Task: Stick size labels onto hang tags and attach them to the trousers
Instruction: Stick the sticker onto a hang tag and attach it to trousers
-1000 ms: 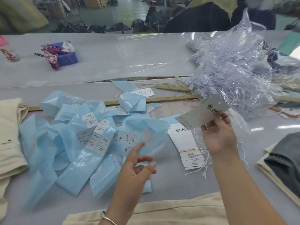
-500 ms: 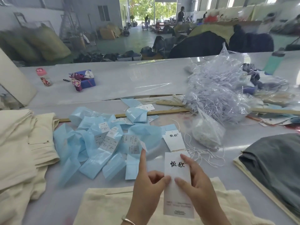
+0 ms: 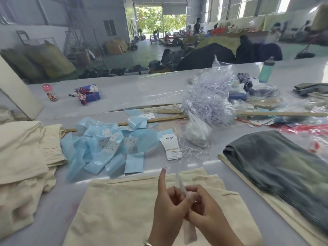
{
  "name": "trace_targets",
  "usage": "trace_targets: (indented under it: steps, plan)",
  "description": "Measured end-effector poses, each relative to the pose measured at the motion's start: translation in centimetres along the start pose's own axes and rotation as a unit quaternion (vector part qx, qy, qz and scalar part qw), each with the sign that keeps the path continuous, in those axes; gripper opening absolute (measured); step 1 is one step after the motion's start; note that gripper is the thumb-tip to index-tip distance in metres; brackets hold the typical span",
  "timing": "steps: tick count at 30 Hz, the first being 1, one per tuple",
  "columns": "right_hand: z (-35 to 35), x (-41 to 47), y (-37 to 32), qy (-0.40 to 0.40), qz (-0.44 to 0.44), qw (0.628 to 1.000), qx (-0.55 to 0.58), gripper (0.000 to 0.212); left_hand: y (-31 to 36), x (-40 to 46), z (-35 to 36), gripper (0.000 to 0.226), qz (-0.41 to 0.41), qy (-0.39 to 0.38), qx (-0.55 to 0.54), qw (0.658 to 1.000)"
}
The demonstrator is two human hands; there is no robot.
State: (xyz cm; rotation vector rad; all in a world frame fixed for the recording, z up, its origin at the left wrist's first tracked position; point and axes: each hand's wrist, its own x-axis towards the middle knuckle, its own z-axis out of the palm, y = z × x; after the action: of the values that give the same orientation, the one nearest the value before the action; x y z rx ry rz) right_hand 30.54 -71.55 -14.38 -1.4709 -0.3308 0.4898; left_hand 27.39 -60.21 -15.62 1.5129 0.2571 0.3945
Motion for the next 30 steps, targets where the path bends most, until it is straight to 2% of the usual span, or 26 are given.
trace_targets:
  steps: [4, 9, 13, 16, 20, 23, 25, 30]
  plan:
    - [-1.7, -2.7, -0.3, -0.026, -0.026, 0.999, -0.007, 0.07, 0.8, -2.1, 0.9, 0.104, -0.037, -0.01, -0.075, 0.996]
    - [-2.7, -4.6, -0.5, -0.042, -0.096, 0.994, 0.005, 0.091, 1.7, -4.0, 2.3, 0.096, -0.018, -0.004, -0.121, 0.992]
    - [-3.2, -5.3, -0.6, -0.048, -0.127, 0.991, -0.002, 0.085, 2.3, -4.7, 3.1, 0.094, -0.014, 0.008, -0.146, 0.989]
    - [-3.6, -5.5, -0.6, -0.043, -0.108, 0.993, 0.011, 0.066, 2.3, -5.0, 3.4, 0.088, -0.018, 0.013, -0.157, 0.987]
    - [-4.7, -5.4, 0.3, 0.018, -0.073, 0.996, -0.052, 0.047, 1.9, -5.4, 3.1, 0.073, -0.018, 0.037, -0.164, 0.986]
    - [-6.0, -5.3, 1.1, 0.045, -0.015, 0.998, -0.037, 0.047, 1.9, -5.3, 2.3, 0.059, -0.004, 0.062, -0.164, 0.984]
    - [-6.7, -5.2, 1.2, 0.048, 0.013, 0.998, -0.023, 0.057, 1.8, -5.4, 1.8, 0.048, 0.012, 0.065, -0.137, 0.988]
    - [-7.3, -5.2, 1.3, 0.058, 0.016, 0.998, -0.023, 0.072, 1.3, -5.7, 1.7, 0.016, 0.035, 0.076, -0.035, 0.996]
